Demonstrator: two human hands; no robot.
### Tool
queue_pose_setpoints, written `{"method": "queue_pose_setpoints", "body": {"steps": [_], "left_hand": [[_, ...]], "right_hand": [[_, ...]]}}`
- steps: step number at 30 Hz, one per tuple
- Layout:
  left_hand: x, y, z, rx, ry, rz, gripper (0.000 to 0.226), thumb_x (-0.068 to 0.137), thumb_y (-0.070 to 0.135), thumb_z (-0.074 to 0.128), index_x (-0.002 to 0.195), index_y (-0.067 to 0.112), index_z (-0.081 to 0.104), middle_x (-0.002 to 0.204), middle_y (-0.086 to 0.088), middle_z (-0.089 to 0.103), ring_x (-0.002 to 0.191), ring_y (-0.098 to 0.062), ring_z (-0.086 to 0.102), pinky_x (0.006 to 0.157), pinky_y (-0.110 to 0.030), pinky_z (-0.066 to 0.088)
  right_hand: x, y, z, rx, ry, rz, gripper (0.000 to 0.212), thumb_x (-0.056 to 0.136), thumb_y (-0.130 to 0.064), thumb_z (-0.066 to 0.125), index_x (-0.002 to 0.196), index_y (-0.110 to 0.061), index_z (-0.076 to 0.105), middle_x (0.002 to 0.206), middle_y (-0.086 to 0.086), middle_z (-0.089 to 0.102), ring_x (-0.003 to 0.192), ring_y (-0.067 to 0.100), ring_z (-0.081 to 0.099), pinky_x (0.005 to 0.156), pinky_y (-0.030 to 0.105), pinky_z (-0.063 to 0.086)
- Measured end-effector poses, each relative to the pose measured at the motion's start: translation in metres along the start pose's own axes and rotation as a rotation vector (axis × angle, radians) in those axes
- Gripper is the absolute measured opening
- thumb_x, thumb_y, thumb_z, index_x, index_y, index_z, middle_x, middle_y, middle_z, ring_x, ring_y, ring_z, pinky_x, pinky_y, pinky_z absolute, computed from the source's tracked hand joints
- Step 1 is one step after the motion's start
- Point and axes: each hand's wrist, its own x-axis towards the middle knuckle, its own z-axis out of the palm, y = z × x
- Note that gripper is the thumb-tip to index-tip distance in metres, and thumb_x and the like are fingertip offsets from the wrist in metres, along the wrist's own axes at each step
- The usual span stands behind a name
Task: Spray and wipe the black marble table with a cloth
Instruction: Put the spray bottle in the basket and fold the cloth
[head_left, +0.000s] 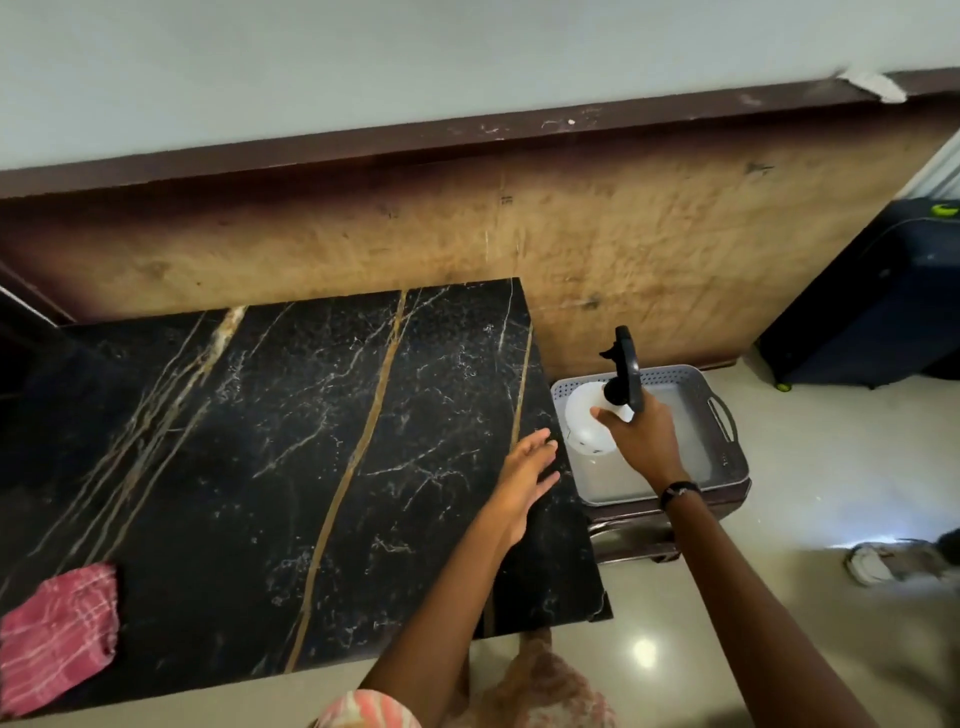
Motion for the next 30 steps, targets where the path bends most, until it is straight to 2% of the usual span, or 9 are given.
{"method": "queue_pose_setpoints", "body": {"steps": [3, 7, 11, 14, 17, 20, 23, 27, 30], "left_hand": [[0.017, -0.015, 0.015, -0.042, 0.075, -0.023, 0.039, 0.096, 0.018, 0.05, 0.135, 0.016, 0.047, 0.133, 0.001, 0.048, 0.127, -0.015, 0.045, 0.109, -0.038, 0.04], [0.037, -0.034, 0.029, -0.088, 0.147, -0.059, 0.036, 0.097, 0.015, 0.048, 0.133, 0.016, 0.05, 0.125, 0.004, 0.052, 0.121, -0.014, 0.048, 0.107, -0.036, 0.041], [0.061, -0.047, 0.039, -0.08, 0.192, -0.073, 0.032, 0.098, 0.015, 0.046, 0.129, 0.018, 0.052, 0.117, 0.009, 0.055, 0.114, -0.01, 0.052, 0.105, -0.034, 0.041], [0.075, -0.052, 0.042, -0.069, 0.209, -0.057, 0.025, 0.098, 0.017, 0.046, 0.121, 0.023, 0.054, 0.115, 0.013, 0.057, 0.106, -0.003, 0.055, 0.103, -0.031, 0.042], [0.083, -0.054, 0.042, -0.071, 0.228, -0.034, 0.026, 0.098, 0.019, 0.046, 0.123, 0.024, 0.053, 0.123, 0.008, 0.056, 0.11, -0.005, 0.054, 0.103, -0.03, 0.042], [0.083, -0.053, 0.042, -0.079, 0.234, -0.023, 0.03, 0.098, 0.019, 0.047, 0.128, 0.02, 0.052, 0.127, 0.006, 0.056, 0.112, -0.005, 0.055, 0.101, -0.027, 0.044], [0.08, -0.053, 0.041, -0.071, 0.241, -0.016, 0.032, 0.098, 0.019, 0.047, 0.13, 0.017, 0.052, 0.127, 0.005, 0.058, 0.111, -0.004, 0.058, 0.093, -0.022, 0.048], [0.07, -0.052, 0.036, -0.051, 0.25, -0.002, 0.03, 0.098, 0.019, 0.047, 0.126, 0.016, 0.055, 0.131, 0.002, 0.059, 0.118, -0.01, 0.057, 0.103, -0.031, 0.045], [0.059, -0.049, 0.032, -0.063, 0.249, 0.025, 0.029, 0.099, 0.02, 0.045, 0.125, 0.016, 0.056, 0.133, 0.001, 0.058, 0.12, -0.013, 0.057, 0.104, -0.034, 0.046]], "right_hand": [[0.027, 0.031, 0.002, 0.012, 0.005, 0.094, 0.039, 0.081, -0.01, 0.073, 0.118, -0.001, 0.061, 0.111, 0.018, 0.067, 0.106, 0.033, 0.061, 0.083, 0.027, 0.04], [0.056, 0.077, 0.021, -0.044, -0.085, 0.129, 0.035, 0.081, -0.006, 0.072, 0.113, 0.0, 0.061, 0.108, 0.019, 0.068, 0.105, 0.035, 0.061, 0.09, 0.037, 0.046], [0.078, 0.112, 0.042, -0.049, -0.197, 0.164, 0.037, 0.081, -0.003, 0.072, 0.116, 0.003, 0.059, 0.11, 0.019, 0.067, 0.105, 0.035, 0.06, 0.093, 0.035, 0.045], [0.089, 0.127, 0.057, -0.046, -0.253, 0.159, 0.037, 0.081, -0.001, 0.072, 0.115, 0.003, 0.059, 0.108, 0.02, 0.067, 0.103, 0.034, 0.061, 0.089, 0.03, 0.044], [0.097, 0.138, 0.069, -0.032, -0.282, 0.17, 0.037, 0.081, -0.001, 0.071, 0.116, 0.003, 0.059, 0.107, 0.02, 0.067, 0.102, 0.034, 0.061, 0.087, 0.027, 0.043], [0.098, 0.149, 0.074, -0.002, -0.284, 0.213, 0.041, 0.083, -0.003, 0.07, 0.122, 0.003, 0.057, 0.114, 0.021, 0.066, 0.107, 0.036, 0.06, 0.095, 0.036, 0.045], [0.099, 0.159, 0.072, 0.01, -0.276, 0.259, 0.044, 0.085, -0.005, 0.068, 0.126, 0.004, 0.054, 0.119, 0.023, 0.063, 0.112, 0.038, 0.057, 0.096, 0.037, 0.044], [0.108, 0.16, 0.059, -0.071, -0.364, 0.218, 0.051, 0.084, 0.006, 0.064, 0.133, 0.002, 0.048, 0.129, 0.022, 0.057, 0.121, 0.039, 0.051, 0.105, 0.039, 0.038], [0.105, 0.157, 0.046, -0.065, -0.223, 0.222, 0.056, 0.083, 0.019, 0.052, 0.135, -0.002, 0.046, 0.134, 0.021, 0.053, 0.122, 0.04, 0.051, 0.104, 0.041, 0.04]]}}
